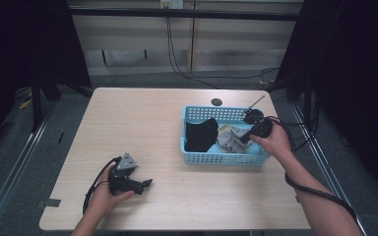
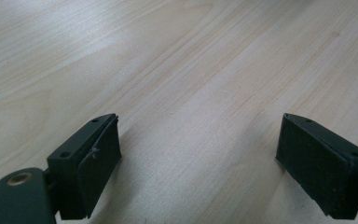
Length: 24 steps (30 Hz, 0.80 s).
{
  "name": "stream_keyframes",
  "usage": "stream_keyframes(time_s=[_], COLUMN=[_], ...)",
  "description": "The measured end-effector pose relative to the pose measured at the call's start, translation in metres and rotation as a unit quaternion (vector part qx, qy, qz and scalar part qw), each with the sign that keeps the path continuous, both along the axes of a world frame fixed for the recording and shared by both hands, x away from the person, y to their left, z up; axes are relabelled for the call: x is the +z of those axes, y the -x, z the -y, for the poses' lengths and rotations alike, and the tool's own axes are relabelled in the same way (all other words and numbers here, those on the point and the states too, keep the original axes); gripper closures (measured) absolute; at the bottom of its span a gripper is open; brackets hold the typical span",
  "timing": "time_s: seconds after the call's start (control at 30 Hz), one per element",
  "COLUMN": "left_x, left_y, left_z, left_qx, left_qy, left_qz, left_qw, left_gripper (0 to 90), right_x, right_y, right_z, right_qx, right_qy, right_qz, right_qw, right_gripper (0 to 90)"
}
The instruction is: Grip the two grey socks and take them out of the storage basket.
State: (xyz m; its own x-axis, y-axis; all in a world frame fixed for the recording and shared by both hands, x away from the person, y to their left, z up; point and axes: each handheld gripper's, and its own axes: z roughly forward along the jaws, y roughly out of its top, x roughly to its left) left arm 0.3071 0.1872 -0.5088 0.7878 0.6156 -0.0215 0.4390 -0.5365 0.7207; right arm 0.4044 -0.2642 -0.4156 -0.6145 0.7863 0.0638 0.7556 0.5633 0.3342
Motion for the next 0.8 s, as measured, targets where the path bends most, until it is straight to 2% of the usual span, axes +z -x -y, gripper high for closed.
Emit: stream_keyframes(time_s=[0.43,0.57,0.6,0.8], left_x=[0.000,0.000,0.000,0.000], left_y=[0.000,0.000,0.000,0.000], left_z=[0.000,0.000,0.000,0.000], left_qx=[-0.001,0.000,-0.001,0.001], left_qy=[-0.001,-0.001,-0.002,0.002], left_qz=[0.001,0.001,0.002,-0.001], left_qw=[1.0000,1.0000,1.0000,1.0000], left_gripper=[12.8,12.8,12.8,12.8], right_x=[0.031,0.040,0.046,0.055], right_y=[0.015,0.022,0.027,0.037], right_z=[0.001,-0.002,-0.005,-0.014], right_qx=[0.028,0.038,0.048,0.070], right_qy=[-0.010,-0.020,-0.027,-0.034], right_qz=[0.017,0.024,0.027,0.034], right_qw=[0.9994,0.9988,0.9981,0.9964], right_gripper=[85.7,85.7,85.7,85.7])
